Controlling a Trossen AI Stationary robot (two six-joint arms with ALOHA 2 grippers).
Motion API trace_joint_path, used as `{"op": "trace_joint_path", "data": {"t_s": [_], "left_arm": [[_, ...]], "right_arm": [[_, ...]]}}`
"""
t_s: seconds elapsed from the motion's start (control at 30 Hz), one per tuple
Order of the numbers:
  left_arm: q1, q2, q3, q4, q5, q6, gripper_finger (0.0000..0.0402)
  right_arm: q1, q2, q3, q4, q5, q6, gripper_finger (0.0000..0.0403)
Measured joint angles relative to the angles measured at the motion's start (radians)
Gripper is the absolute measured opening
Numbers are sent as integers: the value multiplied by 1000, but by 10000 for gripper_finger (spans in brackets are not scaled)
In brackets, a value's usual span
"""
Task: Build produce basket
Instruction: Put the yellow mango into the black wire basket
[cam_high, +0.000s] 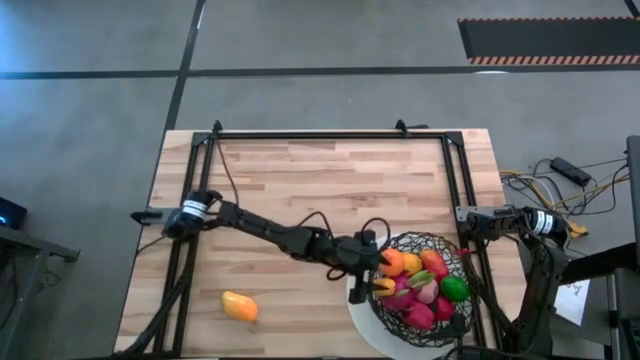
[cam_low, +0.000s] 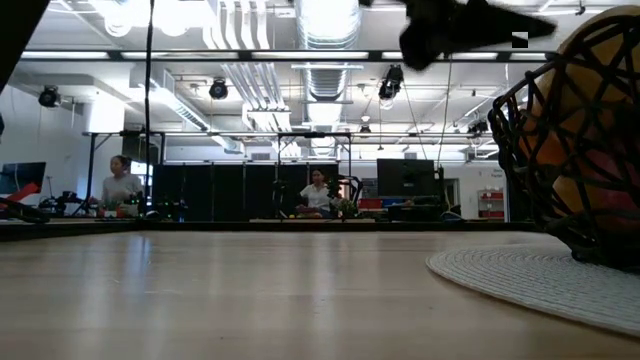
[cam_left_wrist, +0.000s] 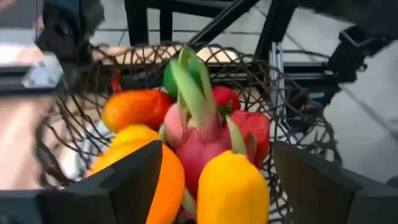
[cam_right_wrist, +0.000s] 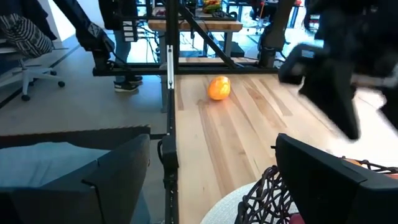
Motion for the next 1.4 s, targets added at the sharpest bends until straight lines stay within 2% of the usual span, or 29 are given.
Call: {"op": "trace_joint_path", "data": {"t_s": [0.1, 0.17, 0.23, 0.4, 0.5, 0.6, 0.77, 1.0, 1.17, 1.3, 1.4], "left_arm": [[-21, -63, 6, -112, -29, 70, 291], [-56, -110, -1, -185, -98, 93, 291], [-108, -158, -13, -278, -210, 116, 291], [-293, -253, -56, -542, -579, 109, 292], [-414, -283, -92, -701, -682, 10, 292], [-529, -318, -140, -813, -684, -161, 292], [-683, -330, -221, -922, -660, -528, 292], [-814, -330, -378, -958, -481, -865, 292], [-830, -330, -472, -1044, -442, -979, 292], [-824, -331, -555, -1008, -433, -979, 292], [-816, -329, -613, -940, -364, -982, 292]], "right_arm": [[0, 0, -4, 1, 1, 2, 329], [0, 0, -9, 0, 2, 2, 329], [-3, 0, -17, 2, 7, 17, 329], [-8, 0, -47, 2, 21, 73, 329], [-12, 0, -74, 7, 22, 111, 329], [-21, 0, -94, 8, 28, 138, 329], [-42, 0, -102, 8, 29, 140, 329], [-69, 0, -102, 8, 29, 97, 329], [-82, 0, -102, 8, 28, 88, 329], [-84, 1, -102, 8, 16, 96, 329], [-84, 1, -102, 8, 16, 105, 329]]}}
